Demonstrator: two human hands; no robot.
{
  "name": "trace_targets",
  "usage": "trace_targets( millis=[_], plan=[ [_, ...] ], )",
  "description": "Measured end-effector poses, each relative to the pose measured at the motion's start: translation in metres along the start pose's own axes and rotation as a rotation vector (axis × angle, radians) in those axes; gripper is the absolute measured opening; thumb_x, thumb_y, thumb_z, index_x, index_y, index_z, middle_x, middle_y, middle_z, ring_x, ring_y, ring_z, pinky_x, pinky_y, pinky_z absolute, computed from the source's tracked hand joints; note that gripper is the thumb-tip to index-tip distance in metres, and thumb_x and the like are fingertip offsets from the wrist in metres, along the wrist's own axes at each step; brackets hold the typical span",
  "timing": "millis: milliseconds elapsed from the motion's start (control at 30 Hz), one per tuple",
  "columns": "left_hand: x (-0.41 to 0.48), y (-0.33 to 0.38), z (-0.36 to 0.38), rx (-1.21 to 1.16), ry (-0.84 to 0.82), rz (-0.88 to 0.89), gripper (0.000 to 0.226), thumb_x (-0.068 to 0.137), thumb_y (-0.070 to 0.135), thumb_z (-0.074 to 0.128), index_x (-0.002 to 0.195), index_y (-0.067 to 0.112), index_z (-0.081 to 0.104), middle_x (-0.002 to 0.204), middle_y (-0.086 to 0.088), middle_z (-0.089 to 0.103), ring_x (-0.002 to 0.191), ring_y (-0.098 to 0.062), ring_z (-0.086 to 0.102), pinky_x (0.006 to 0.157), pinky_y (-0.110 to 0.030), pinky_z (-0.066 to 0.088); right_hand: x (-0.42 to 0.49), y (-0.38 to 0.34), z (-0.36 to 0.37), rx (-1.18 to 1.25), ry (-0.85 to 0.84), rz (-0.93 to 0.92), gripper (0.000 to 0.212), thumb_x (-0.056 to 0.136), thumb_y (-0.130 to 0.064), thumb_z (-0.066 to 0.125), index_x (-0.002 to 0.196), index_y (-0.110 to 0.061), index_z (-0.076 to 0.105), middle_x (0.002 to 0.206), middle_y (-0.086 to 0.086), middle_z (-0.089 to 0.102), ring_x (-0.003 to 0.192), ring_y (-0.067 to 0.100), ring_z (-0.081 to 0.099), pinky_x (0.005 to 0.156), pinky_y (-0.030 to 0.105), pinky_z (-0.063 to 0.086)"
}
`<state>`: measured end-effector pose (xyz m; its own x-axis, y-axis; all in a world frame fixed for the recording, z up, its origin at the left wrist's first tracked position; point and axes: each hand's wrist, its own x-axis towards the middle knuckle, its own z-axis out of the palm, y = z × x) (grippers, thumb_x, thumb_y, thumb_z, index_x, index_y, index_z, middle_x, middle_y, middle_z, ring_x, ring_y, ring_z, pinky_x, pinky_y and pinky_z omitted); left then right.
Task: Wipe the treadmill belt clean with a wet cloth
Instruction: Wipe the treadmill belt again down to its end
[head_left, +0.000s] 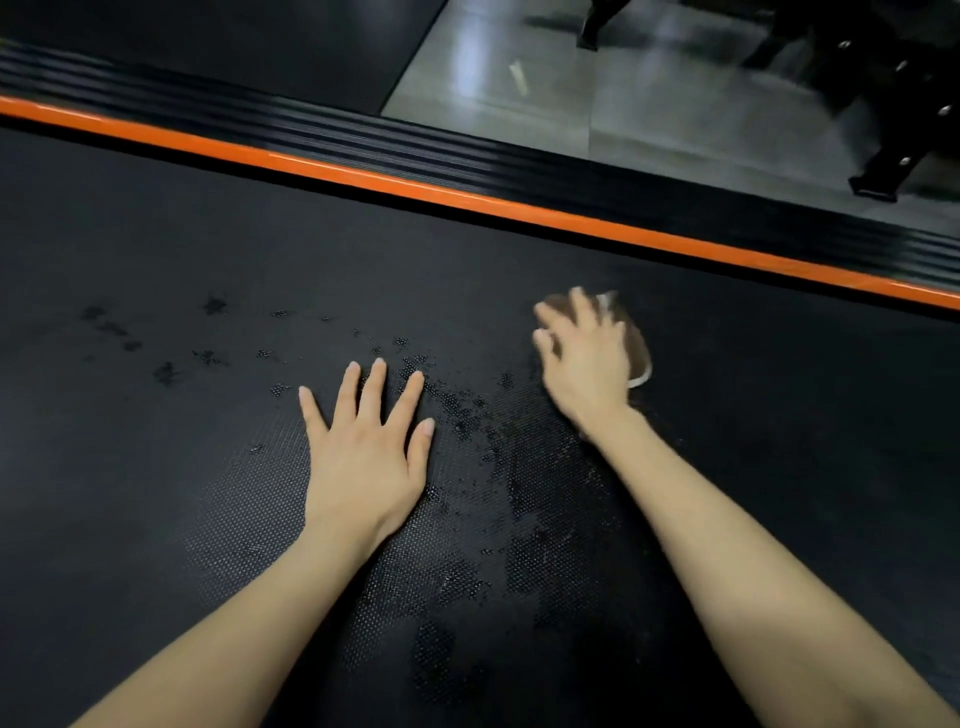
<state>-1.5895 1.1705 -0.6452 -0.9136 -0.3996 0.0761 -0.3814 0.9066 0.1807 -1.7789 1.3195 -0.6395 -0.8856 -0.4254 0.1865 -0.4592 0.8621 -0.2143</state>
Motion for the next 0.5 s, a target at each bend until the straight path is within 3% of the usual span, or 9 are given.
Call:
trace_targets(
  millis=[100, 167, 300, 367, 500],
  plan=[
    [-0.001, -0.001, 0.000, -0.015, -0.001, -0.003, 0.056, 0.096, 0.049, 0.017, 0.143, 0.029, 0.039, 0.149, -0.011, 0.037, 0.142, -0.030, 0.023, 0.112, -0.063, 0.008, -0.018, 0.001, -0.009, 0.041, -0.099, -0.291, 0.037, 0.097, -0.034, 0.046, 0.133, -0.030, 0.052, 0.152, 0.009, 0.030, 0.140, 0.037, 0.024, 0.112, 0.053, 0.020],
    [-0.001, -0.001, -0.001, -0.018, 0.001, -0.002, 0.056, 0.096, 0.049, 0.016, 0.143, 0.029, 0.040, 0.149, -0.010, 0.037, 0.142, -0.029, 0.023, 0.113, -0.063, 0.009, -0.003, 0.031, -0.016, -0.003, -0.058, -0.304, 0.036, 0.096, -0.031, 0.048, 0.132, -0.030, 0.053, 0.151, 0.010, 0.033, 0.139, 0.035, 0.026, 0.110, 0.053, 0.025],
    [0.000, 0.000, 0.000, -0.003, 0.009, -0.002, 0.055, 0.096, 0.049, 0.020, 0.143, 0.028, 0.040, 0.147, -0.012, 0.039, 0.141, -0.031, 0.026, 0.111, -0.064, 0.011, 0.049, 0.079, -0.017, -0.031, 0.024, 0.221, 0.041, 0.097, -0.035, 0.038, 0.136, -0.027, 0.049, 0.152, 0.016, 0.028, 0.135, 0.043, 0.027, 0.111, 0.054, 0.021],
    [0.000, 0.001, 0.001, 0.008, 0.005, 0.004, 0.056, 0.096, 0.050, 0.021, 0.143, 0.027, 0.040, 0.147, -0.013, 0.040, 0.141, -0.032, 0.026, 0.111, -0.065, 0.012, 0.062, 0.057, -0.009, -0.030, 0.009, 0.326, 0.041, 0.098, -0.035, 0.039, 0.137, -0.028, 0.046, 0.154, 0.014, 0.022, 0.135, 0.045, 0.024, 0.111, 0.054, 0.017],
    [0.000, 0.000, 0.001, 0.003, -0.008, 0.008, 0.056, 0.096, 0.050, 0.020, 0.143, 0.028, 0.040, 0.148, -0.013, 0.039, 0.141, -0.032, 0.026, 0.111, -0.065, 0.013, 0.062, -0.008, 0.008, -0.004, -0.051, -0.046, 0.039, 0.097, -0.035, 0.042, 0.135, -0.028, 0.049, 0.154, 0.014, 0.022, 0.134, 0.043, 0.027, 0.109, 0.053, 0.021]
  ],
)
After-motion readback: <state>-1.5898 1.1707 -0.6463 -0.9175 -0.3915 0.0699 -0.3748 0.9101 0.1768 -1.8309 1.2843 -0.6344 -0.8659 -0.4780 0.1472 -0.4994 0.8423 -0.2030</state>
